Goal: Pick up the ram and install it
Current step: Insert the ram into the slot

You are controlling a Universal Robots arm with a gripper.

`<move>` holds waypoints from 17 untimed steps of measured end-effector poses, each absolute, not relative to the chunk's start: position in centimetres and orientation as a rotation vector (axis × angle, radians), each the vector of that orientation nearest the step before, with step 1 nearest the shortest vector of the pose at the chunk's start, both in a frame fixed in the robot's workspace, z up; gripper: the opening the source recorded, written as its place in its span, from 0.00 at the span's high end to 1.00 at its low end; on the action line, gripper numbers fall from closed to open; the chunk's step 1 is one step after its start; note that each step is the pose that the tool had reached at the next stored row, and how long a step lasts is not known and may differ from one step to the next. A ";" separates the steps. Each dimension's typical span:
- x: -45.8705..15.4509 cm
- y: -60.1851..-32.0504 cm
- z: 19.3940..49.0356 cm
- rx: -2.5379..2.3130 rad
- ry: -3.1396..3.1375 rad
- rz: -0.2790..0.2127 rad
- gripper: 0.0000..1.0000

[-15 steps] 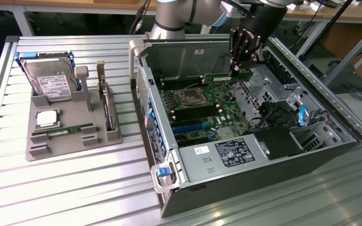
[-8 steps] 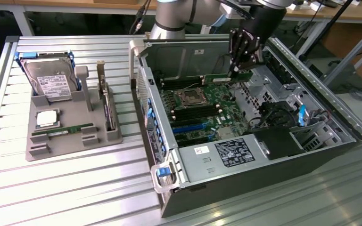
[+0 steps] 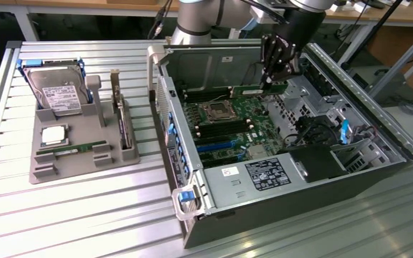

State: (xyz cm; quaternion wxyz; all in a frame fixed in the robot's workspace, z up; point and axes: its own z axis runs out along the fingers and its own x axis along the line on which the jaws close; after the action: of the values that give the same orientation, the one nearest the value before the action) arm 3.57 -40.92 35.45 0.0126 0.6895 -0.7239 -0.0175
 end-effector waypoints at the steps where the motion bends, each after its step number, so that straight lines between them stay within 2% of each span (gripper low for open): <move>1: 3.6 -40.9 35.4 2.149 -2.256 -0.055 0.87; 17: 3.6 -40.9 34.7 2.149 -2.256 -0.055 0.87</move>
State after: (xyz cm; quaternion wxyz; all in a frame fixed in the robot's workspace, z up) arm 3.57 -40.92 34.70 0.0126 0.6895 -0.7239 -0.0175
